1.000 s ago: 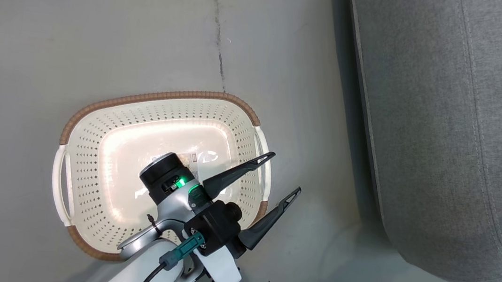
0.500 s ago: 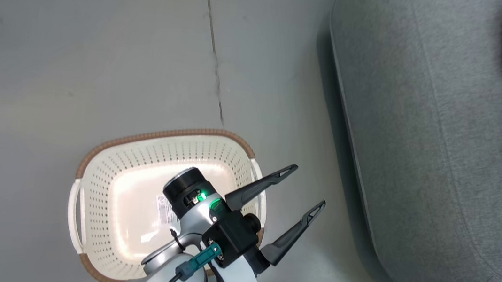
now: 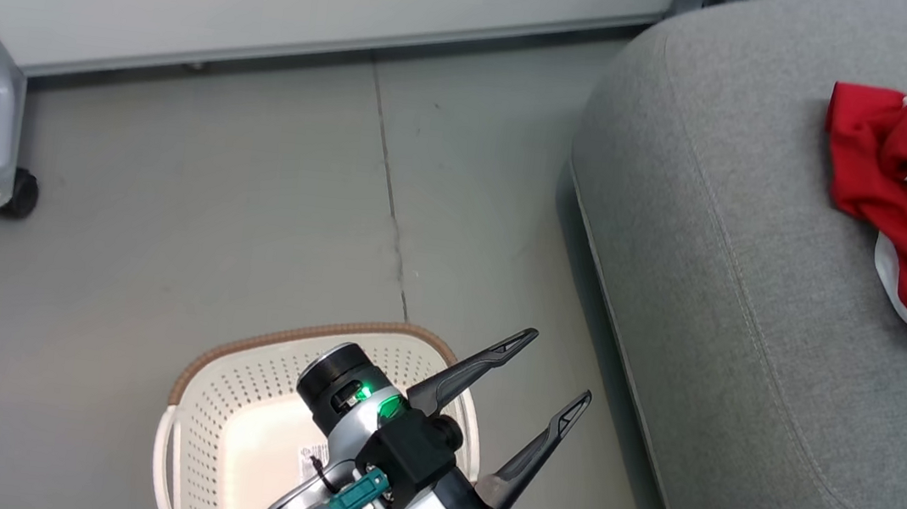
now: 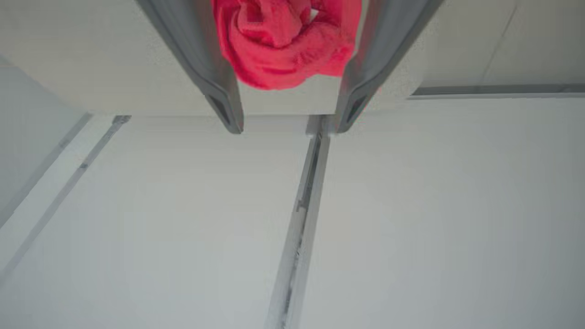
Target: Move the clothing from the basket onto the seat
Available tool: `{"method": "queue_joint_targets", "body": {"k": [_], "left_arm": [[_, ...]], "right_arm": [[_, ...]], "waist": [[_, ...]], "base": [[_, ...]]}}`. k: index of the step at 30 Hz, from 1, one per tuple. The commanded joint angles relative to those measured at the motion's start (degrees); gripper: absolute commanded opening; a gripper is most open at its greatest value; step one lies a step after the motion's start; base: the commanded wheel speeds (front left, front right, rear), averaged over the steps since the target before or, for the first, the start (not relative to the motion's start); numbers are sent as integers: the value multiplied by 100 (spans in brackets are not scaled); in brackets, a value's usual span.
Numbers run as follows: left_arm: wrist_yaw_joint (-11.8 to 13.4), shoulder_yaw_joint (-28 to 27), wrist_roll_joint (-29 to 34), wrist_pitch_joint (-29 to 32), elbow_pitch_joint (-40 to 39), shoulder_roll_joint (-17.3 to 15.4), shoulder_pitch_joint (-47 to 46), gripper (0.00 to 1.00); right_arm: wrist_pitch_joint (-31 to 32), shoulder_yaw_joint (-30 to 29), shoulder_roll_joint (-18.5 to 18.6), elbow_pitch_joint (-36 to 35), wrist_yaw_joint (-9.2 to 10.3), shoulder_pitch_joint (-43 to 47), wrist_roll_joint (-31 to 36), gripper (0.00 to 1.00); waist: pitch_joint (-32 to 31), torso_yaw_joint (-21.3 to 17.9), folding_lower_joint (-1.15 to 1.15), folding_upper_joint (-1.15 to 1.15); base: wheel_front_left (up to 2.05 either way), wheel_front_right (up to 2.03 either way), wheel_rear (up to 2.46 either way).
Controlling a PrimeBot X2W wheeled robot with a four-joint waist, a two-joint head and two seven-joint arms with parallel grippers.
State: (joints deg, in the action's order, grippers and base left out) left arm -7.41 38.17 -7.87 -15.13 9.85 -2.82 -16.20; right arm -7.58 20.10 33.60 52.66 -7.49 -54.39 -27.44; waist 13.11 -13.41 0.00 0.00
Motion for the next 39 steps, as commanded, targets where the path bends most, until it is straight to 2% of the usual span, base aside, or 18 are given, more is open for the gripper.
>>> {"method": "queue_joint_targets", "body": {"k": [1,5,8,12,16,20,25,29,39], "left_arm": [[23,-22,-45,-1,-21,-20,68,100],[88,-29,-136,-1,-85,-18,198,100],[142,-43,-195,-1,-159,-16,275,100],[191,-75,-251,-1,-214,-17,387,100],[234,-161,-281,-2,-236,-15,446,100],[287,-313,-350,-1,-267,-19,568,100],[344,-526,-381,-1,-308,-19,688,100],[471,-839,-574,-2,-332,-23,874,100],[794,-1618,-562,-1,-327,-17,1285,100]], "right_arm": [[-96,47,-6,-124,-1,132,-40,100],[-491,142,105,-1091,0,595,-373,100],[-674,-18,209,-1761,0,1056,-585,100],[-763,-328,131,-2802,-1,1832,-613,100],[-761,-828,-265,-3927,-1,2751,-379,100],[-763,-1144,-766,-4663,-1,3556,-96,100],[-764,-1313,-1332,-5160,-1,4321,263,100],[-764,-1313,-1710,-5474,-1,4727,195,100],[-765,-1622,-2413,-5374,-1,5425,694,100]], "waist": [[-151,44,0,0],[-381,133,0,0],[-514,229,0,0],[-656,386,0,0],[-766,555,0,0],[-904,753,0,0],[-1058,1039,0,0],[-1163,1296,0,0],[-1322,1860,0,0]], "base": [[0,0,0],[0,0,0],[0,0,0],[0,0,0],[0,0,0],[0,0,0],[0,0,0],[0,0,0],[0,0,0]]}}
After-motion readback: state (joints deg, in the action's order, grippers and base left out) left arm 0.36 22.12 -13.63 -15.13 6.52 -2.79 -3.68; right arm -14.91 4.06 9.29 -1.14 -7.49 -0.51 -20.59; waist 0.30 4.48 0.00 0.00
